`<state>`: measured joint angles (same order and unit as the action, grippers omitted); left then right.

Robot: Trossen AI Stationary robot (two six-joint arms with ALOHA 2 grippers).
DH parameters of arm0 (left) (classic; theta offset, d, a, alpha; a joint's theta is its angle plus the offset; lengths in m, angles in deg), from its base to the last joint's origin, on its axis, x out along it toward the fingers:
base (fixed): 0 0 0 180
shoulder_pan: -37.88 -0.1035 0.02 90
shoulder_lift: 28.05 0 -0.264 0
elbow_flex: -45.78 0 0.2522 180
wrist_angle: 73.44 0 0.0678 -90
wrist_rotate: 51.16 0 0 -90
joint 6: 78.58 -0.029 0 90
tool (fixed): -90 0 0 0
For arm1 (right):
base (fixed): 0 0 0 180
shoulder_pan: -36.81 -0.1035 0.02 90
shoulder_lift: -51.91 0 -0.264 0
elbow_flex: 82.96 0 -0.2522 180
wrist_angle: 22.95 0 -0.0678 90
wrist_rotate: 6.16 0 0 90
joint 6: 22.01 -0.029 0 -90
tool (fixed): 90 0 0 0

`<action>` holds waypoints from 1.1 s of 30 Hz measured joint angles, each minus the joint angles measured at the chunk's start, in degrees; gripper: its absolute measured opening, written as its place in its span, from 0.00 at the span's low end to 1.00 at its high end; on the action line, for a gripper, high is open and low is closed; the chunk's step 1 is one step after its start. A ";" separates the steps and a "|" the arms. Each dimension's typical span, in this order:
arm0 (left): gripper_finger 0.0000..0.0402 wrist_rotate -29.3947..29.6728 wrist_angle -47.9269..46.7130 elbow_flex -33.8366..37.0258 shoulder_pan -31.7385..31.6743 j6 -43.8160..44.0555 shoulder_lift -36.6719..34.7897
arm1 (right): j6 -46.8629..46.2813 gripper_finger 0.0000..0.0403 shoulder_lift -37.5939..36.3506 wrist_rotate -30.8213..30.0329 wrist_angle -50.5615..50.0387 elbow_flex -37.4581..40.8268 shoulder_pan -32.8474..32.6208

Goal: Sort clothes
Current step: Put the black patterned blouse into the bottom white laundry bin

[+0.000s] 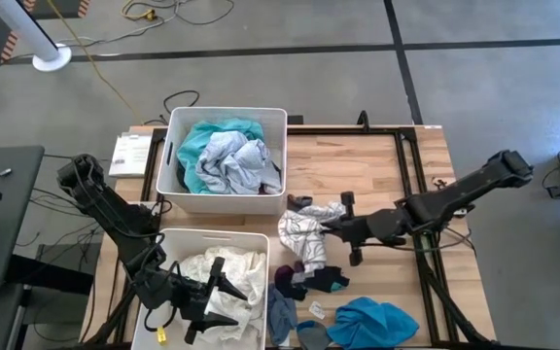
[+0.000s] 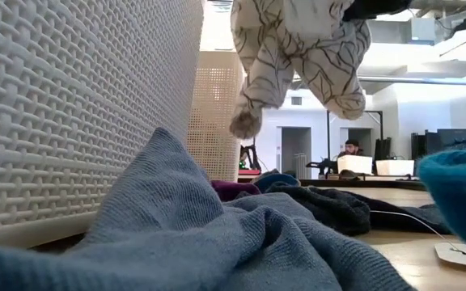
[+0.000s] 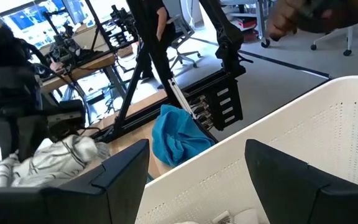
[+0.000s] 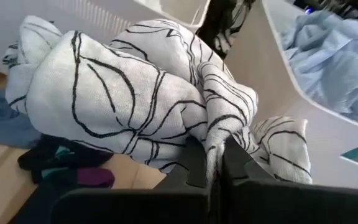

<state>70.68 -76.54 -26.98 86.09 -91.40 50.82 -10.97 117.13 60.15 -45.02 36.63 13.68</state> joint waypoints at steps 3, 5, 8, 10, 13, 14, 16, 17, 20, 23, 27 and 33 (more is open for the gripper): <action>0.65 0.02 0.00 0.00 0.00 -0.59 0.00 | 0.19 0.02 -0.93 -0.59 0.04 0.00 -0.64; 0.65 0.05 0.13 0.00 0.00 -1.19 0.00 | 0.40 0.02 -1.45 -0.61 0.41 0.00 -0.66; 0.65 0.60 0.84 -0.07 -0.02 -2.38 0.00 | 1.43 0.02 -1.88 -0.61 1.75 -0.04 -0.68; 0.65 0.82 1.50 -0.09 -0.02 -3.26 -0.02 | 2.45 0.02 -2.24 -0.61 2.74 -0.03 -0.66; 0.65 2.01 3.20 -0.09 -0.02 -4.88 -0.02 | 4.55 0.02 -2.71 -0.61 5.62 -0.09 -0.81; 0.65 2.59 3.61 -0.11 -0.02 -5.41 -0.02 | 5.36 0.02 -2.94 -0.63 6.42 -0.09 -0.92; 0.65 4.33 4.71 -0.11 -0.02 -6.76 -0.02 | 6.91 0.02 -3.43 -0.62 8.72 -0.09 -0.94; 0.65 5.27 5.48 -0.11 -0.02 -7.55 -0.02 | 7.40 0.02 -3.70 -0.61 9.52 -0.10 -0.99; 0.65 7.56 7.49 -0.13 -0.04 -9.94 -0.07 | 9.38 0.02 -4.50 -0.61 11.90 -0.11 -1.32; 0.65 8.71 9.12 -0.13 -0.06 -13.02 -0.07 | 10.41 0.02 -5.26 -0.59 13.50 -0.11 -1.32; 0.65 9.83 11.03 -0.13 -0.73 -15.72 -0.07 | 10.52 0.02 -6.39 -0.61 14.51 -0.11 -1.29; 0.65 12.84 11.72 -0.13 -3.24 -18.07 -0.07 | 12.05 0.02 -7.37 -0.54 18.41 -0.11 -1.31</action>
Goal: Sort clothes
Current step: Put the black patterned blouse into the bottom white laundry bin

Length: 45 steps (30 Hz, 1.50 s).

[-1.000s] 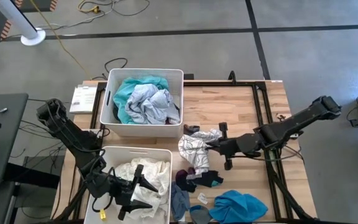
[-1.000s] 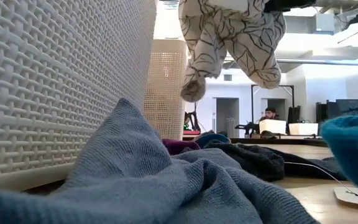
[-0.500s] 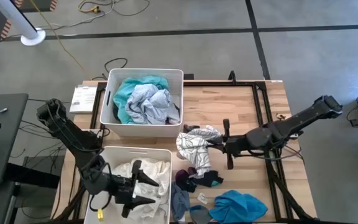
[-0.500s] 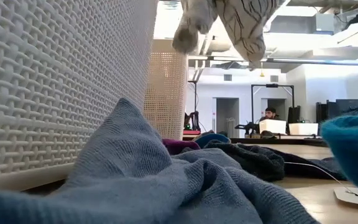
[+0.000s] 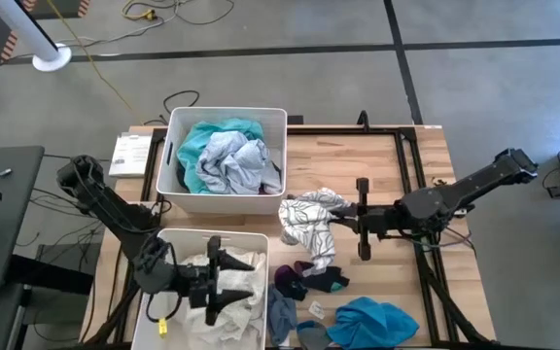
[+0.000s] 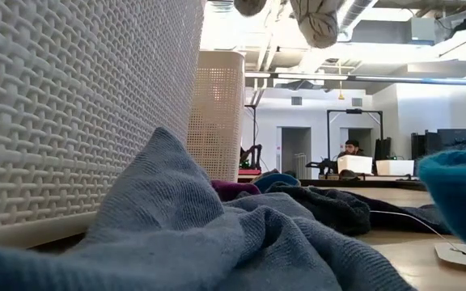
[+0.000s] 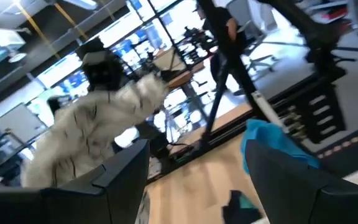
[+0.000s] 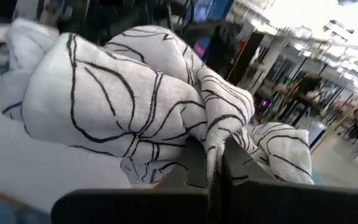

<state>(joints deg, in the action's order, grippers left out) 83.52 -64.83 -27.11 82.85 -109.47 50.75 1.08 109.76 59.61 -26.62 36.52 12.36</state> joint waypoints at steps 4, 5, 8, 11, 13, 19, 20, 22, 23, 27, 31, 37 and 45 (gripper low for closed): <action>0.65 0.10 1.11 0.00 -2.57 -1.67 0.02 | 2.70 0.02 -0.29 0.18 4.04 0.00 -0.33; 0.65 0.15 1.51 0.00 -3.18 -2.62 0.02 | 3.33 0.02 -0.29 0.29 4.95 0.00 -0.35; 0.65 0.12 2.69 0.00 -4.43 -6.46 0.02 | 3.99 0.02 -0.38 0.37 6.91 0.00 -0.63; 0.68 -0.82 3.21 0.00 -5.62 -9.12 0.02 | 4.42 0.02 -0.66 0.38 7.08 0.00 -0.66; 0.72 -1.38 3.15 0.02 -6.54 -9.84 0.04 | 4.40 0.02 -0.71 0.39 7.02 0.00 -0.66; 0.84 -3.21 3.34 0.02 -9.98 -9.96 0.04 | 3.94 0.02 -0.70 1.54 9.12 0.00 -0.66; 0.85 -3.29 3.91 0.02 -10.59 -10.18 0.04 | 3.94 0.02 -0.48 2.19 10.57 0.00 -0.66; 0.88 -3.73 4.80 0.02 -11.66 -11.14 0.04 | 3.83 0.02 -0.42 3.54 12.57 0.00 -0.66; 0.89 -4.18 5.50 0.02 -12.16 -11.93 0.04 | 3.51 0.02 -0.43 4.01 13.45 0.00 -0.66; 0.91 -7.35 8.93 0.07 -13.69 -14.79 0.07 | 2.03 0.02 -0.44 4.58 14.69 0.00 -0.51; 0.91 -10.27 10.79 0.07 -15.91 -16.43 0.07 | 0.83 0.02 0.57 4.56 17.60 -0.02 -0.11; 0.91 -15.25 10.64 0.07 -19.39 -14.60 0.07 | 0.21 0.02 3.31 4.63 21.21 -0.02 0.64; 0.91 -20.05 13.80 -0.94 -20.60 -19.46 4.93 | -4.15 0.02 6.96 7.48 24.44 -0.02 3.97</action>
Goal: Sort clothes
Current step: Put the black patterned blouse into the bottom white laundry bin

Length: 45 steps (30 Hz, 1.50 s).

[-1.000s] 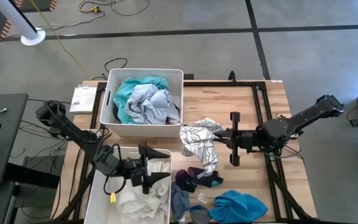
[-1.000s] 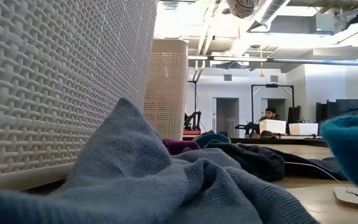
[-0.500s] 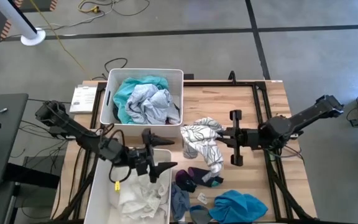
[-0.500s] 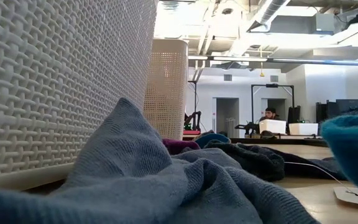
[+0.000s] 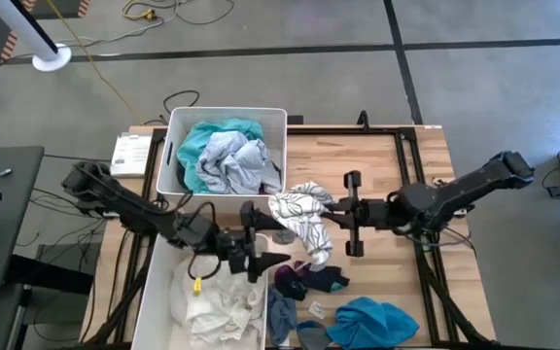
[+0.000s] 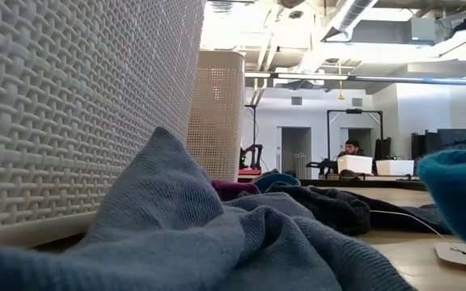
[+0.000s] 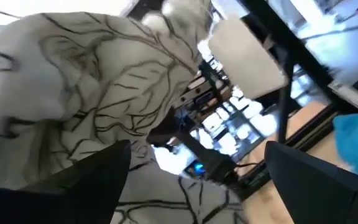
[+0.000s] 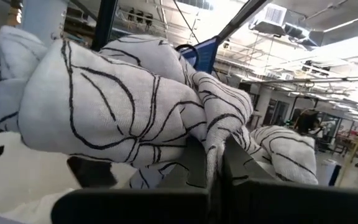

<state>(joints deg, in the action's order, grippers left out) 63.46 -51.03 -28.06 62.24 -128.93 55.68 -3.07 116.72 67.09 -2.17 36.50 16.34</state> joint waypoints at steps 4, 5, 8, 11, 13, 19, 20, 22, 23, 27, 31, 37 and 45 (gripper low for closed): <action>0.91 2.91 3.76 -1.38 -0.07 -3.37 3.17 | -1.67 0.02 1.90 0.53 1.26 -0.01 1.15; 0.91 4.01 4.92 -1.67 -0.05 -4.05 3.79 | -1.97 0.02 2.28 0.53 1.60 -0.01 1.12; 0.91 6.02 7.43 -2.08 0.21 -5.66 4.68 | -2.03 0.02 3.04 0.52 1.87 -0.04 1.10; 0.91 7.37 8.49 -2.13 0.43 -4.66 4.56 | -2.49 0.02 3.07 0.52 1.75 -0.09 0.91; 0.91 7.67 8.40 -2.14 0.96 -3.31 4.36 | -2.58 0.02 3.07 0.52 1.72 -0.09 0.75; 0.91 8.26 8.46 -2.14 4.84 -6.02 4.36 | -2.59 0.02 2.96 0.52 1.69 -0.09 0.55; 0.91 8.24 8.68 -2.14 5.54 -7.58 4.36 | -2.58 0.02 2.96 0.52 1.69 -0.09 0.55; 0.91 8.51 9.90 -2.14 6.59 -10.95 4.36 | -2.58 0.02 2.96 0.51 1.69 -0.09 0.57; 0.91 8.73 10.47 -2.14 6.89 -12.35 4.36 | -2.66 0.02 2.96 0.51 1.70 -0.09 0.57; 0.91 9.14 10.25 -2.14 6.26 -15.40 4.33 | -4.04 0.02 2.97 0.49 1.91 -0.09 0.57; 0.91 9.47 9.63 -2.14 5.02 -17.47 4.48 | -5.91 0.02 2.96 0.49 1.82 -0.09 0.64; 0.91 8.62 9.88 -2.14 4.02 -20.16 4.49 | -7.70 0.02 2.98 0.47 1.47 -0.09 0.71; 0.91 7.04 8.37 -2.14 1.93 -20.44 4.51 | -10.73 0.02 3.02 0.47 -0.61 -0.09 2.41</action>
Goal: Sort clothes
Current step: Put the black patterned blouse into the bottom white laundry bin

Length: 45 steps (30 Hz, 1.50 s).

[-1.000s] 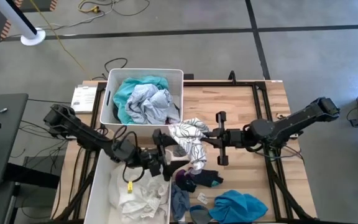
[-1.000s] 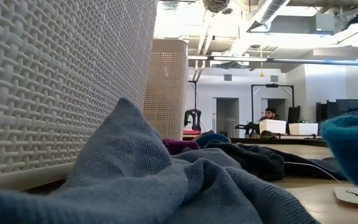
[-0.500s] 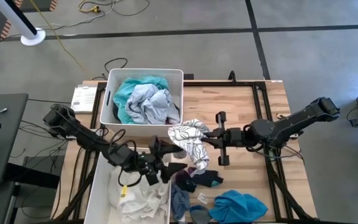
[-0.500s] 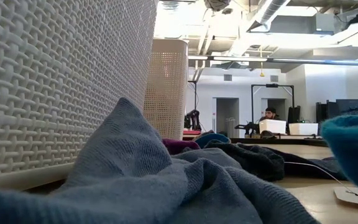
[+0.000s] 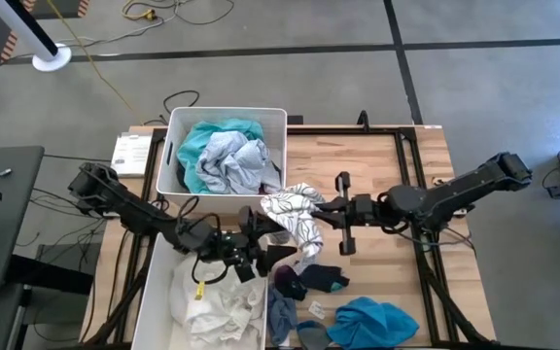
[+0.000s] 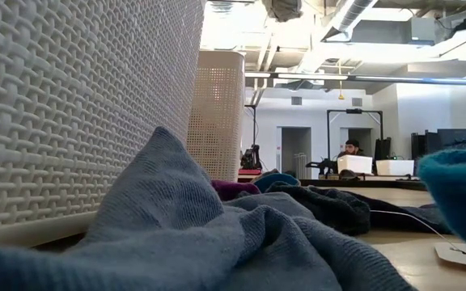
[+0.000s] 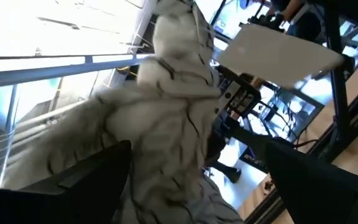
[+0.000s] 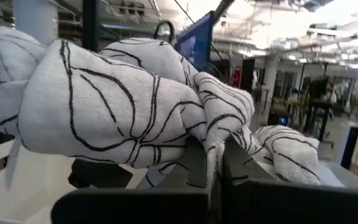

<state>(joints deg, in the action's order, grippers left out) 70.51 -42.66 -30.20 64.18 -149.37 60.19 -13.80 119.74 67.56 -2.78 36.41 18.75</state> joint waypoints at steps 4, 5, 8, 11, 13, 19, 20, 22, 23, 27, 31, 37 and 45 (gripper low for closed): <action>0.91 -2.16 0.90 0.00 -0.35 -1.09 0.00 | -2.87 0.02 1.40 0.06 -1.56 -0.02 1.44; 0.91 -2.52 1.41 0.00 -0.41 -1.31 0.02 | -3.68 0.02 2.05 0.43 -1.31 -0.02 1.85; 0.91 -2.68 2.18 0.00 -0.94 -1.33 0.02 | -5.55 0.02 3.34 1.36 -1.56 -0.07 2.88; 0.91 -3.16 0.42 0.00 -2.23 1.21 0.02 | -5.88 0.02 4.71 2.21 -1.45 -0.47 3.27; 0.91 -3.74 -1.63 0.00 -3.32 4.40 0.02 | -5.89 0.02 5.62 3.41 -1.70 -1.43 3.27; 0.90 -3.89 -1.23 0.00 -4.86 9.98 0.02 | -5.42 0.02 8.81 5.20 -7.09 -6.40 3.25; 0.88 -3.72 -0.60 0.02 -4.81 9.72 0.02 | -5.40 0.02 9.43 5.40 -8.55 -7.11 3.18; 0.84 -3.55 -0.06 0.02 -4.52 8.84 -0.09 | -5.40 0.02 10.49 5.76 -9.95 -8.39 3.13; 0.81 -3.52 -0.09 0.02 -4.46 8.65 -0.13 | -5.40 0.02 10.87 5.93 -10.62 -8.59 3.08; 0.63 -0.08 -1.32 0.02 -4.38 9.25 -0.13 | -5.37 0.02 11.31 5.91 -11.86 -9.30 3.06; 0.41 3.14 -5.09 0.00 -4.39 9.36 -0.13 | -5.16 0.04 10.78 5.48 -12.99 -9.78 3.16; 0.09 5.66 -5.95 0.00 -2.14 5.41 -0.13 | -5.18 0.11 10.12 5.56 -13.69 -9.97 3.23; 0.09 13.89 -6.97 -4.37 3.84 -3.04 -0.20 | -4.44 0.27 9.96 6.06 -14.86 -10.05 2.99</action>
<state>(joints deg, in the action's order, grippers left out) 84.40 -49.63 -34.57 68.01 -152.41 60.00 -18.24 129.70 73.62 -17.64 26.36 21.74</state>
